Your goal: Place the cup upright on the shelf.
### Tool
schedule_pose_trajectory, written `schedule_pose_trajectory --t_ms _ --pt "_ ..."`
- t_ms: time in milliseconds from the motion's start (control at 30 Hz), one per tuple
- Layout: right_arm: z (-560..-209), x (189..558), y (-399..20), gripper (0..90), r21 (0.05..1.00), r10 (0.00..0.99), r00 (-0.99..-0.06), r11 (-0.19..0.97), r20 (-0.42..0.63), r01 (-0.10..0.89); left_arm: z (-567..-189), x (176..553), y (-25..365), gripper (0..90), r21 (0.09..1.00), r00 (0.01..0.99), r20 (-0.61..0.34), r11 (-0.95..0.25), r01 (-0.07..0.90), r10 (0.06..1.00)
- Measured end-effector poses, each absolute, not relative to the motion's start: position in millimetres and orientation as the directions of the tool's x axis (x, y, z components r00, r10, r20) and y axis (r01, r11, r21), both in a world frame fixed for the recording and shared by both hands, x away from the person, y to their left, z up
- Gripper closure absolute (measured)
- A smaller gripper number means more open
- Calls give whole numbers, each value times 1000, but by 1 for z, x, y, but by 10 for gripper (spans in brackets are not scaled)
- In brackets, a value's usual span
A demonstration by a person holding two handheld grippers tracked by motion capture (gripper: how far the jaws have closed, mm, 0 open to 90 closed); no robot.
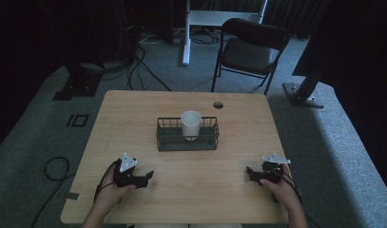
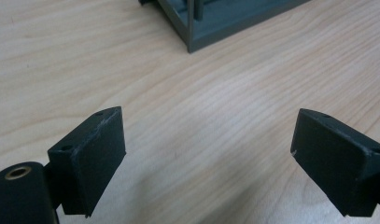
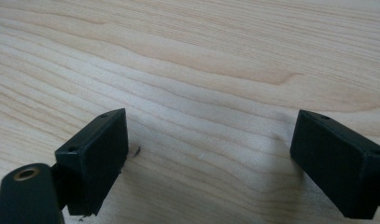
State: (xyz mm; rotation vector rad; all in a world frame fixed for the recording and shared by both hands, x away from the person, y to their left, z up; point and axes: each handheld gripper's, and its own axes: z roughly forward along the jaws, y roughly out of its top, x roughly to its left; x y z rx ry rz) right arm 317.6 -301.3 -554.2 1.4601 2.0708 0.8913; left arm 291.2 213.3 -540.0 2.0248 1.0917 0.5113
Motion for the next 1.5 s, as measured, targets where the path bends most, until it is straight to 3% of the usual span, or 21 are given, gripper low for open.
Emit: schedule_pose_trajectory --t_ms 1067,1233,1500 --pt "-554 318 -301 109 725 942 -337 230 4 650 -551 281 249 91 702 512 10 -370 608 859" --pt "-554 318 -301 109 725 942 -337 230 3 650 -552 282 247 21 691 452 11 -334 642 892" --pt "-554 318 -301 109 725 942 -337 230 4 650 -552 284 240 22 690 320 11 -239 684 947"
